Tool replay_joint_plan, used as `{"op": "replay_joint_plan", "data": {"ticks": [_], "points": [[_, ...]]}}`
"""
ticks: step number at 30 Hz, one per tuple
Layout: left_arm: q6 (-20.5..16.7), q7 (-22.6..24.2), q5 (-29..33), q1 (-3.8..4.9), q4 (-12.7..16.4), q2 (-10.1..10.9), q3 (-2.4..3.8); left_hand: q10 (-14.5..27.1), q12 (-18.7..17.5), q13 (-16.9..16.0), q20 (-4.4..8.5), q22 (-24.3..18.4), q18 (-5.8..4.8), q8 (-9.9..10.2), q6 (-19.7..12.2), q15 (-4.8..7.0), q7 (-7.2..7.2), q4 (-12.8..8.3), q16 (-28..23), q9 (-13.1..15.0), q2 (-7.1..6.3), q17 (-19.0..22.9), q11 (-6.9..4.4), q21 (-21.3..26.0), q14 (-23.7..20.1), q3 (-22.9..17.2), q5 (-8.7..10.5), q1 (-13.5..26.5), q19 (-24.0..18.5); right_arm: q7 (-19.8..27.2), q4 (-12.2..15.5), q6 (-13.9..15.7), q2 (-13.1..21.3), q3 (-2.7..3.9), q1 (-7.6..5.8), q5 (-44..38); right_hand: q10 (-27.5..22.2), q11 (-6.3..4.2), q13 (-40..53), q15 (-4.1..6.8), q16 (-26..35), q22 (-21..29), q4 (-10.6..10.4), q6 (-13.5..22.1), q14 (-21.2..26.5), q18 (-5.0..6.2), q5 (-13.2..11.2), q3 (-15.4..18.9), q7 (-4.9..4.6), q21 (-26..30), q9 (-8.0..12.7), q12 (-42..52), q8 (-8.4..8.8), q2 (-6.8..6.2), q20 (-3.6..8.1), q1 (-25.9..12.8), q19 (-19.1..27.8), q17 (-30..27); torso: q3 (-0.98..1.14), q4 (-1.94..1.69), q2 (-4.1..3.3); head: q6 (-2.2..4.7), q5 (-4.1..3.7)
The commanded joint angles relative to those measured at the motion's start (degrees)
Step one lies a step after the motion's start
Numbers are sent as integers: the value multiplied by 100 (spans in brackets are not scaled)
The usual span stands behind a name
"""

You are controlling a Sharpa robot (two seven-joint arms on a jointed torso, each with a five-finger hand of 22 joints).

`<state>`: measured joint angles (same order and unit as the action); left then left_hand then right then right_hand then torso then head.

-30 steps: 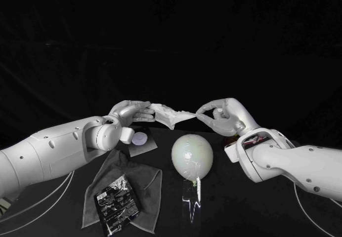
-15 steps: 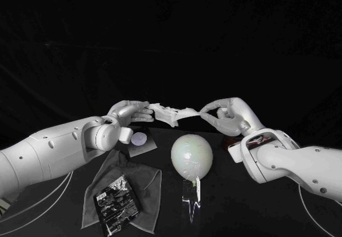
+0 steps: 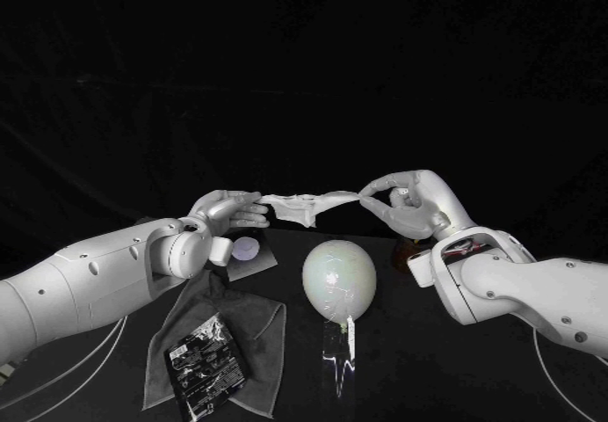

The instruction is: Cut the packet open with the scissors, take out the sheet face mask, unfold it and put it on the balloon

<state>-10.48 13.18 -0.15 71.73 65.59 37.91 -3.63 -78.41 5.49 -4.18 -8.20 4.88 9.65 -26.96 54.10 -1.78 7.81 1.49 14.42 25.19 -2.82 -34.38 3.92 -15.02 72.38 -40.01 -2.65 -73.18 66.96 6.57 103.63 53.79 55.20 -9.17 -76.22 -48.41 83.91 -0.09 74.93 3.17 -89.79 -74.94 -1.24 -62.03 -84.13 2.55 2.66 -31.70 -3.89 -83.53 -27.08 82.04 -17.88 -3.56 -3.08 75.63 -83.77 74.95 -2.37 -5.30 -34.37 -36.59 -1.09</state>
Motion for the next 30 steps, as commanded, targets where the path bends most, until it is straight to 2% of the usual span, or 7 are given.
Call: {"op": "replay_joint_plan", "data": {"ticks": [1, 20, 25, 30], "points": [[-11, 25, -74, -29, -74, -34, 8, -35, 19, -9, 5, 7, 85, -28, 19, 38, -3, -43, 32, 208, 0, -4, 7, -38, -18, -93, -18, -51, 54, 155, 25, 97, 12, 18, -17, 112, 400, -39, 996, 31, -21, -1292, -1, -33, -587, -92, 13, -32, 2, -18, -42, 20, -38, 14, 2, 11, -221, 1505, -4, -3, -1, -1, -1], [24, 24, -357, -111, -348, -141, 6, -34, 19, -9, 5, 7, 84, -30, 16, 38, -3, -43, 31, 214, -4, -7, 7, -39, -19, -97, -18, -51, 53, 194, 13, 80, -42, 79, -167, 211, 402, -40, 998, 33, -21, -1295, 8, -34, -587, -94, 13, -42, 3, -28, -45, 23, -41, 13, 4, 12, -228, 1505, -9, -4, 1, -26, 19], [47, 83, -420, -116, -301, -127, 13, -30, 17, -8, 7, 7, 84, -33, 10, 38, -3, -44, 29, 223, -9, -10, 7, -39, -23, -104, -18, -54, 50, 120, -62, -65, -115, 82, -193, 241, 400, -41, 991, 34, -21, -1281, 14, -32, -587, -84, 13, -48, 2, 14, -46, 12, -43, 11, 5, 10, -201, 1505, -9, -3, -8, -10, 18], [121, 158, -439, -111, -210, -67, 24, -29, 16, -8, 8, 7, 84, -34, 9, 38, -3, -44, 28, 225, -9, -10, 7, -39, -24, -107, -18, -55, 49, 55, -149, -254, -172, 82, -201, 314, 381, -36, 948, 33, -21, -1257, 15, -16, -587, -66, 12, -53, -4, 81, -47, -57, -39, 4, 7, -6, -157, 1505, -9, 1, -3, -26, -5]]}}
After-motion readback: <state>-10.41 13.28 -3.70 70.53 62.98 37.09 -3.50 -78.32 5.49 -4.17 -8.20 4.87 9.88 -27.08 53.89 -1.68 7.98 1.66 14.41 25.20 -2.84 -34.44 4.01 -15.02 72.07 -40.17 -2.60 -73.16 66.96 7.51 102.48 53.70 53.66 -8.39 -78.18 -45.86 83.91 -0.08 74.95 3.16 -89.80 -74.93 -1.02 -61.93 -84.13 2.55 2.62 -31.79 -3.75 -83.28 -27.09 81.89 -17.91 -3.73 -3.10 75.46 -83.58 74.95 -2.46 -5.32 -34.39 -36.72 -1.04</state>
